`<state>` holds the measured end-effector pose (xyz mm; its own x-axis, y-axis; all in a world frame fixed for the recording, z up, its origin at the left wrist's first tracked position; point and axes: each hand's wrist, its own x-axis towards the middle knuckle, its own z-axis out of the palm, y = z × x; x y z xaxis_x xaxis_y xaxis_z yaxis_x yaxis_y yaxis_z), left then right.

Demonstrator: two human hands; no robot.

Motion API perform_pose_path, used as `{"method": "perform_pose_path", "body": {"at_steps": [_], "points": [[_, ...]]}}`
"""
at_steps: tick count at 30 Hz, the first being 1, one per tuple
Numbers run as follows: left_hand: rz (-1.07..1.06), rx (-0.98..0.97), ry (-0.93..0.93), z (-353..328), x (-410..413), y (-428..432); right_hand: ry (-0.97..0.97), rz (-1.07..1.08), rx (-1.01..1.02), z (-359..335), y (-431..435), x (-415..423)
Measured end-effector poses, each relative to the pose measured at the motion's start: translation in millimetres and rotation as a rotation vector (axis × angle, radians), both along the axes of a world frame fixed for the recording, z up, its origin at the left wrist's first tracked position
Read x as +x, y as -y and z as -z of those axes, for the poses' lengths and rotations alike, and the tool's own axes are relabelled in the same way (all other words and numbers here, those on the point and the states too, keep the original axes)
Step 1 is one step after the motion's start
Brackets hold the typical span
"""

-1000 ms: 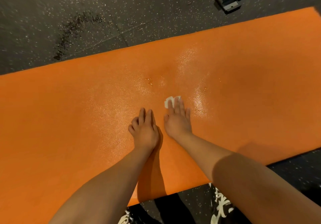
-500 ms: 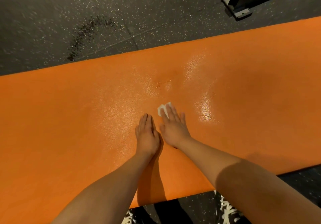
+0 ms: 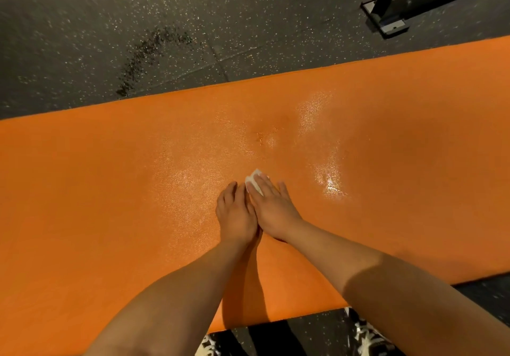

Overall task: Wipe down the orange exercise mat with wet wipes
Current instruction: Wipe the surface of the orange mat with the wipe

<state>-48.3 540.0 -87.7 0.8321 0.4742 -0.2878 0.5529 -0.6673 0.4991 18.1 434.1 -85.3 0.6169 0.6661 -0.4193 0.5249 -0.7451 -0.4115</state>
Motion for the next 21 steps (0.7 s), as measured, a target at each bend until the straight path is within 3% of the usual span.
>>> {"method": "perform_pose_path", "body": {"at_steps": [2, 6, 8, 13, 15, 21], "points": [[-0.001, 0.035, -0.059, -3, 8, -6, 0.039, -0.036, -0.001, 6, 8, 12], [-0.016, 0.091, -0.155, -3, 13, -16, 0.095, 0.339, -0.095, 9, 20, 45], [-0.028, 0.074, -0.132, -1, 10, -16, 0.051, 0.396, -0.115, 6, 12, 47], [-0.148, -0.007, -0.060, 4, 14, -19, 0.053, -0.087, -0.023, 3, -15, 23], [-0.124, 0.006, -0.072, 4, 12, -20, 0.083, -0.141, -0.030, 7, -14, 26], [-0.064, 0.074, -0.134, 1, 11, -16, 0.068, 0.357, -0.108, 7, 9, 54]]}}
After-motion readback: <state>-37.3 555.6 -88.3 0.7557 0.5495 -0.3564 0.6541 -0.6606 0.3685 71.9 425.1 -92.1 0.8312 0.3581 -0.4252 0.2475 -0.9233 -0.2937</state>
